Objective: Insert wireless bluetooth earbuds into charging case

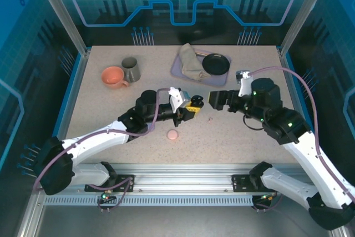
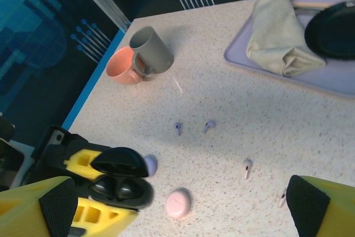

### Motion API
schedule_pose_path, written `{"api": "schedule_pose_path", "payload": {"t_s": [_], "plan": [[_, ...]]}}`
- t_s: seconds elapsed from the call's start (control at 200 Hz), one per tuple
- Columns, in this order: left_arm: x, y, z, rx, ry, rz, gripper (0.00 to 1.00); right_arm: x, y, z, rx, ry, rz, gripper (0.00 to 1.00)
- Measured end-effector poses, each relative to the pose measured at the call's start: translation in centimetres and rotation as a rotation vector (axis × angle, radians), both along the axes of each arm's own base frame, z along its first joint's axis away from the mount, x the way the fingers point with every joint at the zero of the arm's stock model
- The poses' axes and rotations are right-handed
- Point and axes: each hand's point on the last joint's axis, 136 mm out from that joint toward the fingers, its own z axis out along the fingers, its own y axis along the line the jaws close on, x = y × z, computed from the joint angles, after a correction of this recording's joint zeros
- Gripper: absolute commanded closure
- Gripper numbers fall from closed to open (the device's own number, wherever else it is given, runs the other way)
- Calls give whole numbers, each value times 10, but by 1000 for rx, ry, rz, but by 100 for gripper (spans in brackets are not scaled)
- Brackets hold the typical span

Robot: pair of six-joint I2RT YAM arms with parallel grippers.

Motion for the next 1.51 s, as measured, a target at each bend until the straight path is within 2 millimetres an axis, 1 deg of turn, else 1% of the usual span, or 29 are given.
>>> {"api": "schedule_pose_path", "payload": {"t_s": [0.125,0.33,0.425,0.515,0.63,0.73,0.925,1.101,1.291,1.506], "plan": [[-4,3,11,-18,-26,-1,100,3,-5,6,7,-34,117,0],[-13,7,28,-25,-91,-31,100,7,7,11,96,-71,376,0],[-14,10,41,-33,-128,-43,100,7,17,17,157,-82,502,0],[-11,16,50,-41,-157,-43,100,4,29,31,197,-109,630,0],[-6,21,55,-42,-173,-36,100,-3,42,46,237,-141,762,0],[-5,23,59,-40,-190,-44,100,-9,53,48,266,-133,844,0],[-7,19,70,-48,-212,-81,100,-5,69,42,302,-75,921,2],[-6,16,68,-39,-218,-95,100,-12,80,37,314,-41,974,7],[-3,13,61,-27,-203,-101,100,-21,84,39,325,-45,1012,16],[-4,12,60,-25,-200,-108,100,-24,84,43,323,-58,1023,20]]}}
